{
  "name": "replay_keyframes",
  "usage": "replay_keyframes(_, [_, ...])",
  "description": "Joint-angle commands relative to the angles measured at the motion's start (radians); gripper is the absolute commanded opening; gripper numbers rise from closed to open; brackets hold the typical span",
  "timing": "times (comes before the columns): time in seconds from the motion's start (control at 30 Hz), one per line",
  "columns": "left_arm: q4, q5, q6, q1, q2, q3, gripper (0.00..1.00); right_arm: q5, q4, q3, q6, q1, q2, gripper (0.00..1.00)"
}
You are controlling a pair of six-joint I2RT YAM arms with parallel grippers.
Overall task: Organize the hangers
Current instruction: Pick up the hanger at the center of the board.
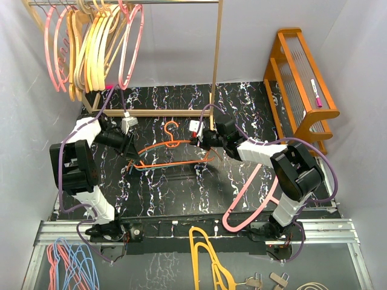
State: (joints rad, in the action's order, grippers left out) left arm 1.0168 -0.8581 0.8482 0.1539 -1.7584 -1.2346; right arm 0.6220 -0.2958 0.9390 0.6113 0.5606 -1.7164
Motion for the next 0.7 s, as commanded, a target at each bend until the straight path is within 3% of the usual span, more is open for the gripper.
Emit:
replay_keyframes(0.0, [0.098, -0.108, 0.057, -0.004, -0.013, -0.060, 0.32, 0.025, -0.068, 0.042, -0.015, -0.004, -0.002, 0.08])
replay_keyframes(0.07, [0.107, -0.121, 0.056, -0.004, -0.023, -0.073, 0.24, 0.028, -0.064, 0.043, -0.015, -0.004, -0.007, 0.08])
replay_keyframes(0.3, [0.190, -0.166, 0.110, -0.019, -0.044, -0.097, 0.22, 0.031, -0.061, 0.049, -0.020, -0.004, -0.023, 0.08])
replay_keyframes(0.37, [0.205, -0.168, 0.116, -0.031, -0.046, -0.098, 0.00, 0.028, -0.066, 0.057, -0.030, -0.004, -0.045, 0.08])
replay_keyframes(0.4, [0.201, -0.160, 0.106, -0.036, -0.040, -0.098, 0.00, 0.018, -0.070, 0.064, -0.041, -0.003, -0.055, 0.14])
replay_keyframes(0.43, [0.176, -0.146, 0.083, -0.038, -0.026, -0.092, 0.00, 0.000, -0.081, 0.069, -0.059, -0.002, -0.058, 0.30])
replay_keyframes(0.5, [0.089, -0.089, -0.010, -0.039, 0.045, -0.067, 0.00, -0.060, -0.143, 0.055, -0.105, -0.004, -0.043, 0.68])
replay_keyframes(0.53, [0.038, -0.044, -0.073, -0.039, 0.097, -0.047, 0.00, -0.085, -0.203, 0.033, -0.134, -0.005, -0.022, 0.94])
replay_keyframes(0.57, [0.002, -0.008, -0.106, -0.039, 0.164, -0.024, 0.00, -0.106, -0.252, 0.015, -0.155, -0.005, 0.006, 0.98])
replay_keyframes(0.67, [-0.019, 0.072, -0.160, -0.039, 0.342, 0.019, 0.00, -0.140, -0.284, 0.014, -0.184, -0.018, 0.067, 0.98])
